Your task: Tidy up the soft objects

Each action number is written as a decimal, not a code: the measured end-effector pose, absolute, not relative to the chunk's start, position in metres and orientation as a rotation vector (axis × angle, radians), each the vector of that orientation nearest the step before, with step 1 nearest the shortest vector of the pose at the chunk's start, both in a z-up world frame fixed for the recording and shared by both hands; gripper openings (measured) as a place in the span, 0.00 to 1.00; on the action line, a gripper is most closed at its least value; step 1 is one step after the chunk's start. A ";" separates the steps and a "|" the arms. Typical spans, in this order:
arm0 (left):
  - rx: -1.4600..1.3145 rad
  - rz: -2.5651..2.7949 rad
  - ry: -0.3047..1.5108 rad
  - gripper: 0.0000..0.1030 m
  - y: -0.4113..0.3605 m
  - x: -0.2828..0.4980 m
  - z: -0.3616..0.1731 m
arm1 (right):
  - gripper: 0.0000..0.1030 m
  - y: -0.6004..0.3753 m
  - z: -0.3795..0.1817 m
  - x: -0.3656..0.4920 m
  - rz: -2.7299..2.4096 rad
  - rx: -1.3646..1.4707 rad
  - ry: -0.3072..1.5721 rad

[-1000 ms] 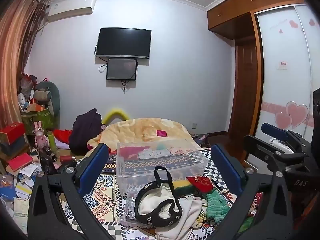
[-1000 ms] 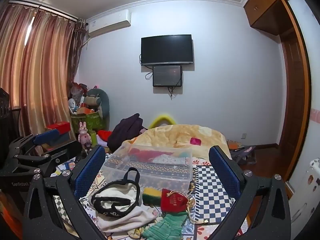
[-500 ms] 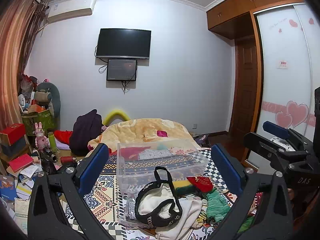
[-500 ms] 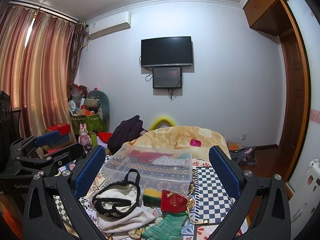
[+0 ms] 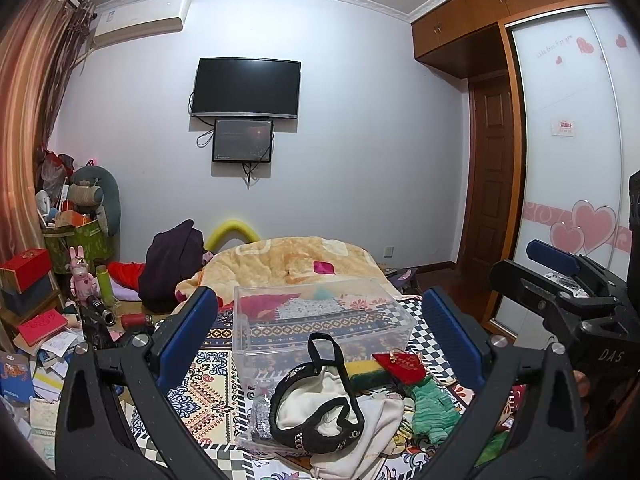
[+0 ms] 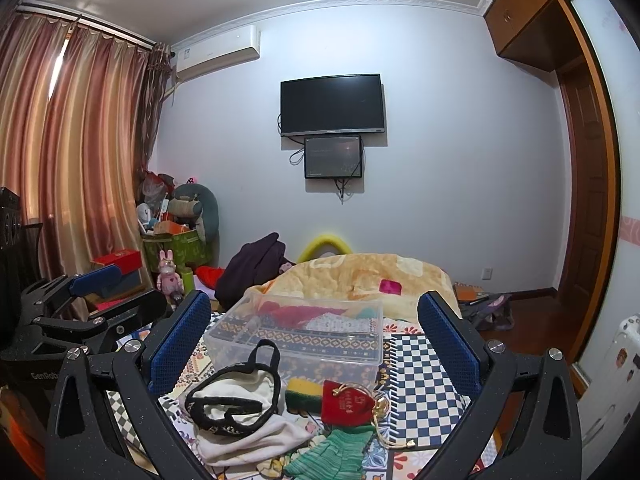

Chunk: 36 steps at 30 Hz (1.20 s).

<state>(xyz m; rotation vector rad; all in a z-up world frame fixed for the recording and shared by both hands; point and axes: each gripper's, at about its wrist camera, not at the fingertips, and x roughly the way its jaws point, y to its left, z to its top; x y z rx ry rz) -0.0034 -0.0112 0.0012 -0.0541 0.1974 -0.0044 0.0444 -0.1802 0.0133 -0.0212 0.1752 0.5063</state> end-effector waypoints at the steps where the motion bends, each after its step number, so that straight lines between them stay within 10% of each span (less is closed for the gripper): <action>1: -0.054 -0.003 0.197 1.00 -0.011 -0.003 0.001 | 1.00 -0.180 0.013 0.044 0.504 -0.022 0.174; 36: -0.046 -0.002 0.185 1.00 -0.014 -0.006 -0.002 | 1.00 -0.180 0.012 0.045 0.505 -0.012 0.174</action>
